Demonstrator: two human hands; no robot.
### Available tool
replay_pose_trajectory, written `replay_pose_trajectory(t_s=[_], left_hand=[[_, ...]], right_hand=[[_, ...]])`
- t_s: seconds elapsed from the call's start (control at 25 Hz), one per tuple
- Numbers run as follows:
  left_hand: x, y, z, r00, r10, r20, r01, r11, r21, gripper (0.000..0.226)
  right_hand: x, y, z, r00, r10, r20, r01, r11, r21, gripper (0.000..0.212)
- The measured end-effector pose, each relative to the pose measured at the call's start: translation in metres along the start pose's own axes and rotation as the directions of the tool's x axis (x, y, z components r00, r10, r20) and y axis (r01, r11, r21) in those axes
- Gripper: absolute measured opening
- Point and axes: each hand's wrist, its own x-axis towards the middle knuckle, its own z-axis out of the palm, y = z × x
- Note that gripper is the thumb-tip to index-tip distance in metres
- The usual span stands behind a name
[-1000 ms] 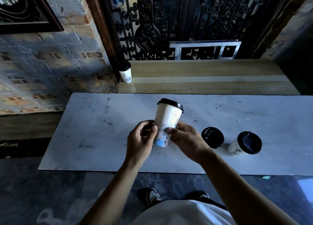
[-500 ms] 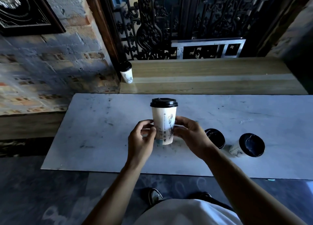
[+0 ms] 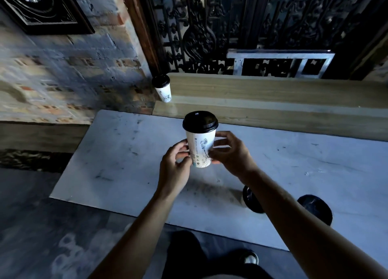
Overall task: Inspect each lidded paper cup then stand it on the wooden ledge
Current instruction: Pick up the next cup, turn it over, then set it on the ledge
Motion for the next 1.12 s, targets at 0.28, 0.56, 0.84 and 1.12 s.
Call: replay_pose_trajectory(t_s=[0.28, 0.56, 0.84, 1.12], left_hand=[[0.094, -0.008, 0.035, 0.995, -0.078, -0.055, 0.074, 0.995, -0.067, 0.043], [0.257, -0.04, 0.06, 0.992, -0.098, 0.084, 0.11, 0.982, -0.15, 0.034], [0.393, -0.075, 0.088, 0.99, -0.058, 0.126, 0.079, 0.983, -0.168, 0.043], [0.428, -0.119, 0.133, 0.982, -0.137, 0.132, 0.168, 0.952, -0.257, 0.041]], right_hand=[[0.098, 0.007, -0.011, 1.0, 0.027, -0.003, -0.028, 0.995, -0.092, 0.052], [0.242, 0.025, 0.004, 0.997, 0.047, -0.066, -0.062, 0.967, -0.248, 0.054], [0.371, 0.055, 0.034, 0.984, 0.002, -0.179, -0.051, 0.96, -0.274, 0.057], [0.4, 0.109, 0.042, 0.946, -0.014, -0.323, -0.078, 0.96, -0.27, 0.063]])
